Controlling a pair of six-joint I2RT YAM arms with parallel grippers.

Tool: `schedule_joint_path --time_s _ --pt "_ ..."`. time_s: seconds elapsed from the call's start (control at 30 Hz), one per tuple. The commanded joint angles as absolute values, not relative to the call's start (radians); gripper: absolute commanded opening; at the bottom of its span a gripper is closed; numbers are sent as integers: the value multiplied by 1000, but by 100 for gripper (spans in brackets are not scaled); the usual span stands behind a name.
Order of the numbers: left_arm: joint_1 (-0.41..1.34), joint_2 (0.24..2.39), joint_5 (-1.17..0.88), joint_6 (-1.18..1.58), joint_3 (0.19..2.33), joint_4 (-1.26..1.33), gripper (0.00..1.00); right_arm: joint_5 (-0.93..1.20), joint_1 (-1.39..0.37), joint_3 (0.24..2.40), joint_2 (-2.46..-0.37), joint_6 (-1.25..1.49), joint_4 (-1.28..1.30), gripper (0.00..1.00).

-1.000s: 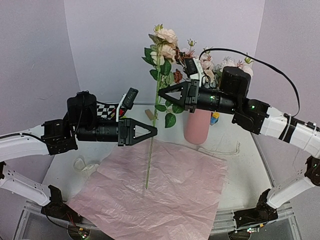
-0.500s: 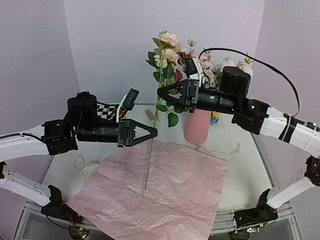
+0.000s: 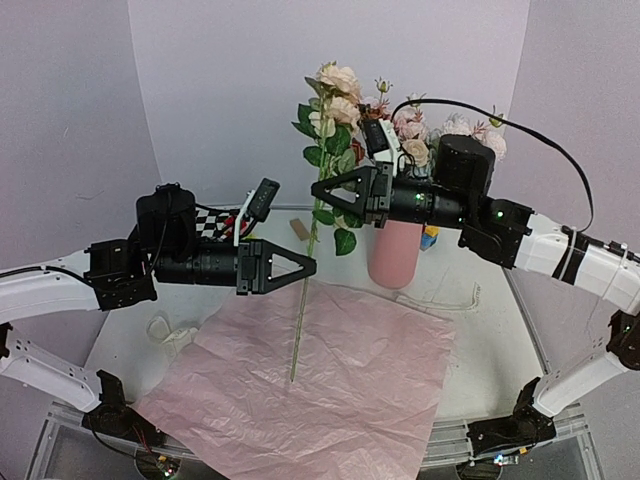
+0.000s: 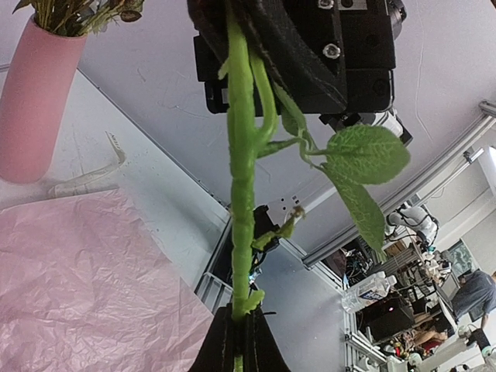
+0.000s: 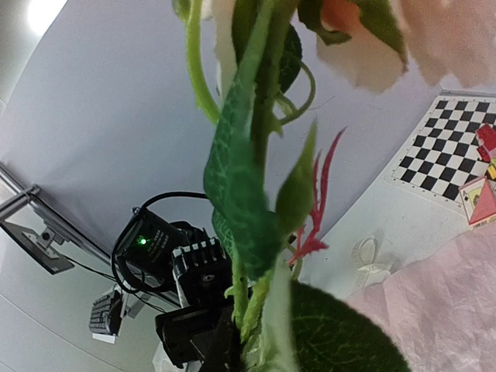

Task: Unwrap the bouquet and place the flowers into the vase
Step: Insert the fake flower into the vase.

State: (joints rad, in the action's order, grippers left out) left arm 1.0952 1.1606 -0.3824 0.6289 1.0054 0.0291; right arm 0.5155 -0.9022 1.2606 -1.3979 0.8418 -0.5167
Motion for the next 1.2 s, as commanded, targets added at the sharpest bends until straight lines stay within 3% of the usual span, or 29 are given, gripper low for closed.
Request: schedule_joint_path --time_s 0.0,0.03,0.17,0.3,0.37,0.73,0.93,1.17 --pt "1101 1157 -388 629 995 88 8 516 -908 1292 -1367 828 -589 0" --pt "1101 1157 -385 629 994 88 14 508 -908 1287 -1358 821 -589 0" --pt "1101 1146 -351 633 975 86 60 452 -908 1273 -1316 753 -545 0" --pt "1101 1107 -268 641 940 84 91 281 -908 1281 -1251 595 -378 0" --pt "1102 1086 -227 643 923 76 99 157 -908 1287 -1210 495 -291 0" --pt "1101 1064 -148 632 908 38 99 -517 -908 1327 -1034 121 -169 0" --pt "1101 1095 -163 626 935 25 95 -682 -908 1422 -1090 -117 -283 0" --pt "1101 1091 -128 625 940 6 95 -687 -893 1489 -1183 -237 -475 0"
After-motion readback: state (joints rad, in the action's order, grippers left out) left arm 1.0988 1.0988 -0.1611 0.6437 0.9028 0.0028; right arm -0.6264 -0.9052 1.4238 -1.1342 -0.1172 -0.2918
